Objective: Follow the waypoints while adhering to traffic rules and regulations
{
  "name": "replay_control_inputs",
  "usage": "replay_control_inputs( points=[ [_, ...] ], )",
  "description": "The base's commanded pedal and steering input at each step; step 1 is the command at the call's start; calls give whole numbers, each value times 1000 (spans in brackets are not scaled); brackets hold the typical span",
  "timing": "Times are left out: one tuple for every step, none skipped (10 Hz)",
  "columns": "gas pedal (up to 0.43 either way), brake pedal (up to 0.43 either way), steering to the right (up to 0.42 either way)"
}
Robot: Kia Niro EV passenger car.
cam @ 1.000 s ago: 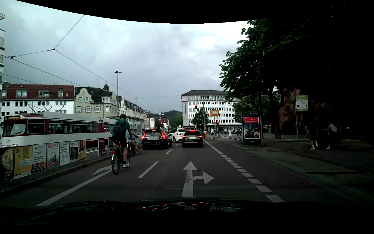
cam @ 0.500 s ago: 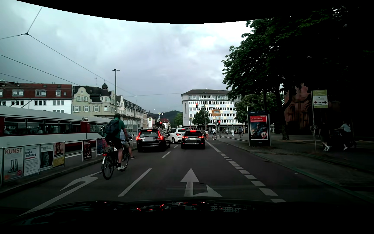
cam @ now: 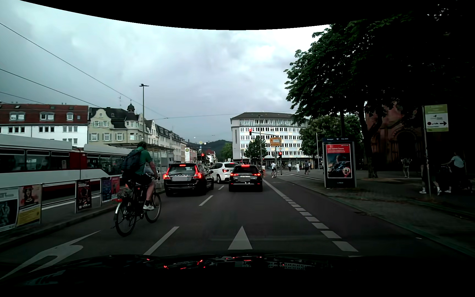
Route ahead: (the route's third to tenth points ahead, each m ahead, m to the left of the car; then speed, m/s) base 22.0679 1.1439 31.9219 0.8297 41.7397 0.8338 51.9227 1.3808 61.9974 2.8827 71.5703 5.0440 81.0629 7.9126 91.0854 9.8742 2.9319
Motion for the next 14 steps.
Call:
replay_control_inputs(
  points=[
    [0, 213, -1],
    [0, 220, -1],
    [0, 220, -1],
    [0, 226, 0],
    [0, 226, 1],
    [0, 232, 3],
    [0, 238, 5],
    [0, 238, 5],
    [0, 238, 5],
    [0, 232, 5],
    [0, 232, 5],
    [0, 232, 5],
    [0, 226, 5],
    [0, 232, 5]
  ],
)
